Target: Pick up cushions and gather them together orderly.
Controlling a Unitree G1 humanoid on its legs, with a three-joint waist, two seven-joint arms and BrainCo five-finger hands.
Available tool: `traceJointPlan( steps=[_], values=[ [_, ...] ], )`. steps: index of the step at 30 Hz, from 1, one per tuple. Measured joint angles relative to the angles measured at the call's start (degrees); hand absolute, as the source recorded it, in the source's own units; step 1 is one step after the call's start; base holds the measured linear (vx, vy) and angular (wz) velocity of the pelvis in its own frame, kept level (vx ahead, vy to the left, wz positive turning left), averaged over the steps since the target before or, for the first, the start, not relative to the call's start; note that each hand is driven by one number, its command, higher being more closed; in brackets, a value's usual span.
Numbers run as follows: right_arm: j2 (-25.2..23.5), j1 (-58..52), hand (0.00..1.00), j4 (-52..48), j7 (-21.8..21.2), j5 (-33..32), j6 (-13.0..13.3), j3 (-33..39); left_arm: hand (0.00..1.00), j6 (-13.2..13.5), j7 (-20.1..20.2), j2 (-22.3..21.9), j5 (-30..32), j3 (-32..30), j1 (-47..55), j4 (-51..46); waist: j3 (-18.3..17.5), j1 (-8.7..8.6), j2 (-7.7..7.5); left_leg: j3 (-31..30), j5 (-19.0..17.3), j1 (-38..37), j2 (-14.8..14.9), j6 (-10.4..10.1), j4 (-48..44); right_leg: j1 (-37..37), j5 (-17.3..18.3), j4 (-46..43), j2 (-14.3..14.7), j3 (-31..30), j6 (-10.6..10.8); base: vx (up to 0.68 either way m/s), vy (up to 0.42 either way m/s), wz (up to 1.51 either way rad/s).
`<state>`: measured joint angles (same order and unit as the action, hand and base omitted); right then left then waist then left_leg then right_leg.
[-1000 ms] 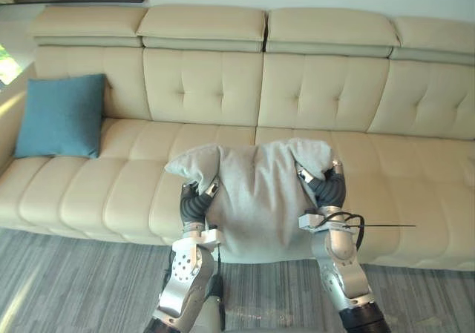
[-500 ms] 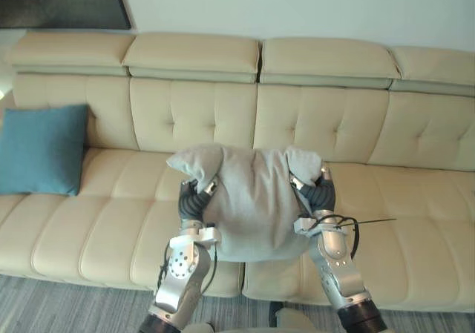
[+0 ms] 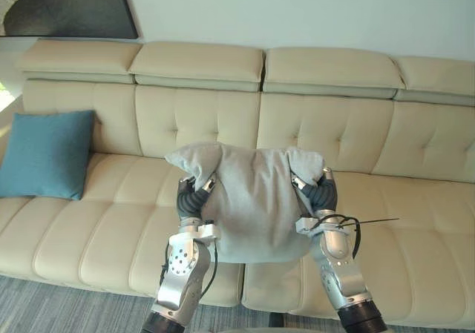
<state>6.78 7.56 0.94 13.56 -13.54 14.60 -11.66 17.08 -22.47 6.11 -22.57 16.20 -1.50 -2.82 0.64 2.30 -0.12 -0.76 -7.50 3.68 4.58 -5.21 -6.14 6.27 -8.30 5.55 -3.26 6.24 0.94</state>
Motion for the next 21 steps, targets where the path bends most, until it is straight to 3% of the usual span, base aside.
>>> traceJointPlan(
  steps=[6, 11, 21],
  values=[
    [1.25, 18.73, 1.0, 3.41, 3.35, 4.01, 0.24, 0.03, 1.0, 1.54, -5.26, 2.27, 0.01, -3.99, -19.28, 7.01, 5.26, 0.09, 0.19, -0.83, 4.72, 8.95, -0.55, -0.96, 0.24, 8.83, -4.17, -0.42, -0.85, 1.52, -1.25, -0.16, -0.039, 0.15],
    [2.84, 28.59, 1.0, 4.54, 8.36, 9.15, -0.59, 0.21, 1.0, 3.15, -8.93, 2.79, -0.91, -5.96, -32.76, 13.09, 6.24, 0.65, 0.3, 0.08, 7.22, 18.38, 0.66, -2.09, 0.14, 18.51, -5.81, -0.44, -0.35, 1.36, -1.74, -0.2, -0.039, -0.01],
    [5.01, 49.52, 1.0, 12.37, 18.5, 18.27, -1.73, 3.05, 1.0, 4.81, -10.02, 4.44, -6.69, -10.02, -60.53, 31.63, 11.66, -1.05, 0.25, 2.31, 12.11, 26.59, 2.08, -4.34, 5.11, 30.08, -8.1, -0.46, 0.76, 1.27, -1.76, -0.09, -0.01, -0.08]
  ],
)
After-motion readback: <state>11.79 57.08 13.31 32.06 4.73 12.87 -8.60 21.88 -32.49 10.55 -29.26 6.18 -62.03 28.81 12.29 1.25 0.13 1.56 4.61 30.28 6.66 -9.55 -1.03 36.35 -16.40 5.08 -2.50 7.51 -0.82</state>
